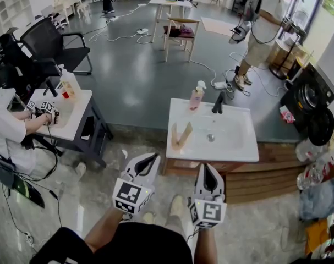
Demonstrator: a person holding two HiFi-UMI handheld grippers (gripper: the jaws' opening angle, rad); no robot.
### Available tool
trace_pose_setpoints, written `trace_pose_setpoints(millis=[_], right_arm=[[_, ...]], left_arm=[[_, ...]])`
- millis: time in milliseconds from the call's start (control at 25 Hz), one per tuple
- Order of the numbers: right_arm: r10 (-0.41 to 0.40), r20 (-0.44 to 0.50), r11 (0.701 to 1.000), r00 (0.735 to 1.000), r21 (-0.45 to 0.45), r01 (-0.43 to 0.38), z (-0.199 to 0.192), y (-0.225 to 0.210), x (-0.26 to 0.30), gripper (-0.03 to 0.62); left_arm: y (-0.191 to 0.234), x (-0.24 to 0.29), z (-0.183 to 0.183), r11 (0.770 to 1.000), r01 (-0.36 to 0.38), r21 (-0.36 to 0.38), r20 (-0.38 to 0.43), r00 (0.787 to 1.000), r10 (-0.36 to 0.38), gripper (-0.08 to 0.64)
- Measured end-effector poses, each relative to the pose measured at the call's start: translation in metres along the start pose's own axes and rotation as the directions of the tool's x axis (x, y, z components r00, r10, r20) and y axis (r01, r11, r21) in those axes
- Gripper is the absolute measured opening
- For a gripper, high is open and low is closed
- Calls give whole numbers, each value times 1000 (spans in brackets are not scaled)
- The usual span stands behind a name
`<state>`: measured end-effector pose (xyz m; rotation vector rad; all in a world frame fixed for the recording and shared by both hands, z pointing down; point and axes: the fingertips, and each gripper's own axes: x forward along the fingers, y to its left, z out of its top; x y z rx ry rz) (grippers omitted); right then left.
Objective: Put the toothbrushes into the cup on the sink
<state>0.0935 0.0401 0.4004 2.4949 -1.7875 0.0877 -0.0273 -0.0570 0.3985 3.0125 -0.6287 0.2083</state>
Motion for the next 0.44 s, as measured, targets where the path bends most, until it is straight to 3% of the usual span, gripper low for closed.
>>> trace_pose_setpoints(millis=[440], right_arm=[[1, 12, 1000, 1000, -3, -1, -1, -4, 0, -2]], left_arm=[[-2, 2, -2, 1000, -3, -6, -8, 1000, 2, 6]])
